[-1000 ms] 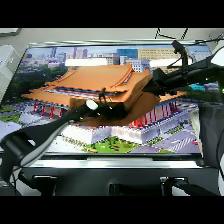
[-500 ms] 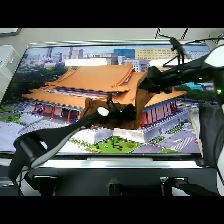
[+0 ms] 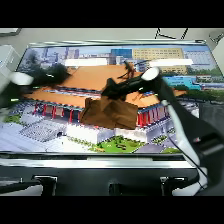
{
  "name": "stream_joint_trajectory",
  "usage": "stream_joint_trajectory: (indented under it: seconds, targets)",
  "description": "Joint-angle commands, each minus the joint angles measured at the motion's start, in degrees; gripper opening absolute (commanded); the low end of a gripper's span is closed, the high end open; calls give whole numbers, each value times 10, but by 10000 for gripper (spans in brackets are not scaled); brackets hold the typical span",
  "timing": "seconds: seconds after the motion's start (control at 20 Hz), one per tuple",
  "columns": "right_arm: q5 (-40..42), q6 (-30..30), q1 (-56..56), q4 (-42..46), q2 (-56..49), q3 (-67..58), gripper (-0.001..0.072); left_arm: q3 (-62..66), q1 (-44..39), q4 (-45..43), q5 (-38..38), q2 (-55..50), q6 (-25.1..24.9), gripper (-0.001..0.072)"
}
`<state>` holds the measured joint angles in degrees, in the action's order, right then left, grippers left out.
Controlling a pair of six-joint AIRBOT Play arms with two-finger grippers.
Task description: Fold the clothes and pants, and hang the long-sleeved shirts on hangers.
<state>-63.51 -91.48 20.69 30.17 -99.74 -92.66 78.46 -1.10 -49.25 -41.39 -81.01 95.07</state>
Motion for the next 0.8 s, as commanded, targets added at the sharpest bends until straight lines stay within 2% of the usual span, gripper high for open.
stream_joint_trajectory:
  seconds: [0.0, 0.1, 0.15, 0.2, 0.25, 0.3, 0.4, 0.5, 0.6, 0.75]
  targets:
    - [94, 9, 57, -105, -101, 0, 48, -2, 123, -57, -52, 134, -10, 22]
    - [121, 9, 75, -141, -137, -1, 108, -2, 143, -57, -61, 182, -23, 23]
    - [118, 9, 78, -166, -151, 0, 166, -2, 144, -57, -62, 198, -24, 23]
    - [106, 9, 78, -188, -159, 0, 363, -2, 143, -57, -62, 212, -34, 23]
    - [88, 24, 75, -202, -160, -1, 703, -2, 141, -57, -62, 220, -38, 23]
    - [67, 55, 63, -210, -153, -1, 709, -2, 138, -57, -62, 224, -38, 23]
    - [50, 65, 18, -190, -125, -1, 708, -2, 139, -57, -62, 225, -38, 23]
    - [37, 62, -53, -131, -83, -1, 704, -2, 139, -57, -62, 225, -38, 23]
    - [-11, 23, -138, -7, -39, -1, 703, -2, 139, -57, -62, 225, -38, 23]
    - [-184, -39, -251, 253, -10, 12, 672, -2, 139, -57, -62, 225, -38, 23]
